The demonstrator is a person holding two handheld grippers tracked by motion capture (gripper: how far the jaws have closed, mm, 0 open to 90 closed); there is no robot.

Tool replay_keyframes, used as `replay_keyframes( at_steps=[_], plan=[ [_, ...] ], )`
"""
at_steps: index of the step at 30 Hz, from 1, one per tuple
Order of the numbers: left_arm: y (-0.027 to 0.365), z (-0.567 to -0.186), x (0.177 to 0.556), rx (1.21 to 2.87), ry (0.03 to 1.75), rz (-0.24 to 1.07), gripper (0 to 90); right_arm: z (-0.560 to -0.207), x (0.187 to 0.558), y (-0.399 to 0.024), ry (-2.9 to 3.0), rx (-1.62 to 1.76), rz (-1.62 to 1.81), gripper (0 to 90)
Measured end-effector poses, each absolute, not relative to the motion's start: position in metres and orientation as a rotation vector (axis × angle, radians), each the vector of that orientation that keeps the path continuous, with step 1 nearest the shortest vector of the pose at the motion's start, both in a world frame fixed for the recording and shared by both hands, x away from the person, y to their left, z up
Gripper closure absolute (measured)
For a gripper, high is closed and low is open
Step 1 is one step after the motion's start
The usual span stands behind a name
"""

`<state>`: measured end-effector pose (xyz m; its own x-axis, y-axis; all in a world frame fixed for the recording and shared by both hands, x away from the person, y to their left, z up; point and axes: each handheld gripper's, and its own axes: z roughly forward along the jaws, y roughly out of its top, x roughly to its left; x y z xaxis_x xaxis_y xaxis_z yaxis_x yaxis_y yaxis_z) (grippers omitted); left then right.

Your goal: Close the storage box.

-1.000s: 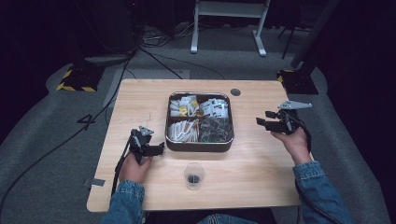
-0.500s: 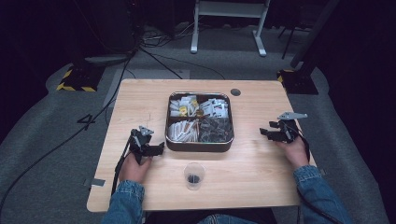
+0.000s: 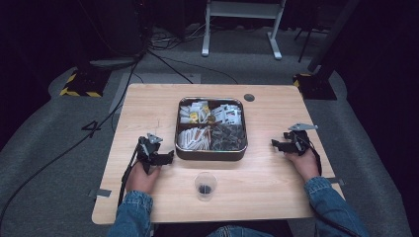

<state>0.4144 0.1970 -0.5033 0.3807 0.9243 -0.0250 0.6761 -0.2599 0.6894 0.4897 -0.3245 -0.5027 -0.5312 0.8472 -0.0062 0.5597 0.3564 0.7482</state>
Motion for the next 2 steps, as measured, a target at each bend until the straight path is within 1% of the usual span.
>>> replay_keyframes(
  at_steps=[2],
  plan=[
    [0.1970, -0.5033, 0.4144, 2.026, 1.372, 0.519, 15.2, -0.5029, 0.4906, -0.3241, 2.228, 1.244, 0.987, 20.1]
  ],
)
